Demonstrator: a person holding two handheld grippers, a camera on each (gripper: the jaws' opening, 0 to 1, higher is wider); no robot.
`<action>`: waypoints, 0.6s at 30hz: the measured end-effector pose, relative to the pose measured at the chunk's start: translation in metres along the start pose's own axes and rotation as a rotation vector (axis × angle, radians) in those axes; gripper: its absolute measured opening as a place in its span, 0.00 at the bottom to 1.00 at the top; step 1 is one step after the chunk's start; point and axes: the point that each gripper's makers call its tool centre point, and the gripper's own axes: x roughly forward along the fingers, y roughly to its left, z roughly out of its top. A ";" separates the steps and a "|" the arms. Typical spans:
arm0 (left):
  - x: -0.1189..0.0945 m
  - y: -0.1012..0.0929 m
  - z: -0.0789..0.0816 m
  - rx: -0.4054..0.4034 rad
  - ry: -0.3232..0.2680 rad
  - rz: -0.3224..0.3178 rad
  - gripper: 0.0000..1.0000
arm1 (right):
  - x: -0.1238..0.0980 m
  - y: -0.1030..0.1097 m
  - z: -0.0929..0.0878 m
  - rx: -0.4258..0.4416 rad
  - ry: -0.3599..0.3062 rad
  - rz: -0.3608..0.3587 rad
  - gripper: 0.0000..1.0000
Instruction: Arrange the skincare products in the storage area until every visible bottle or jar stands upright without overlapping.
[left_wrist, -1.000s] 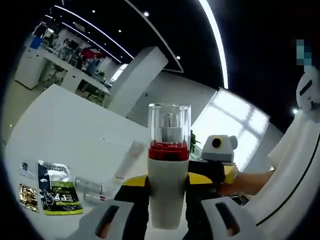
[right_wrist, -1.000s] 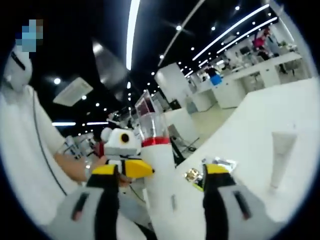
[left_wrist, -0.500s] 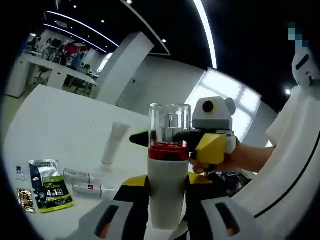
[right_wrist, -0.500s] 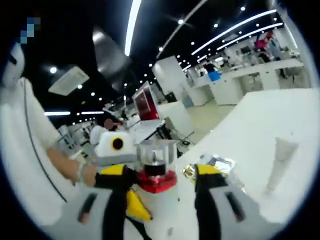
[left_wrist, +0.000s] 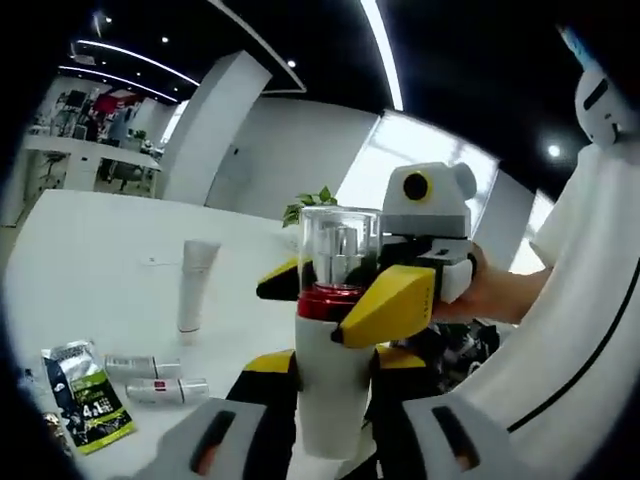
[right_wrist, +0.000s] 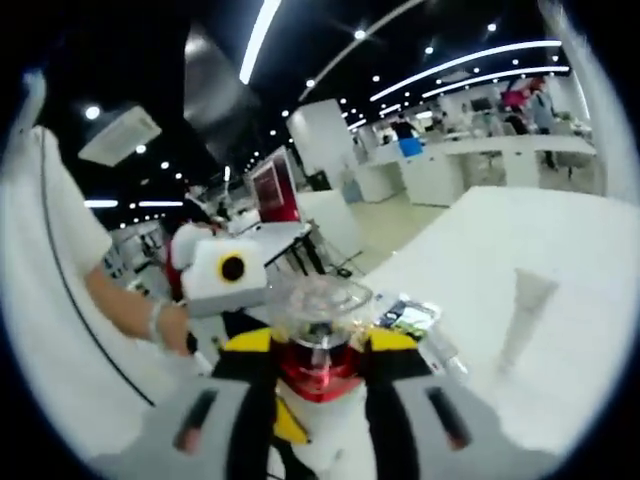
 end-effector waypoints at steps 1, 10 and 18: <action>0.001 -0.001 -0.001 0.002 0.004 -0.005 0.27 | -0.001 0.000 -0.001 -0.004 0.002 -0.002 0.30; 0.008 -0.001 -0.004 0.019 0.011 0.005 0.29 | -0.006 -0.004 -0.005 -0.037 -0.022 -0.043 0.30; 0.008 0.008 -0.008 0.049 0.040 0.046 0.29 | 0.002 -0.010 -0.012 -0.077 -0.001 -0.053 0.30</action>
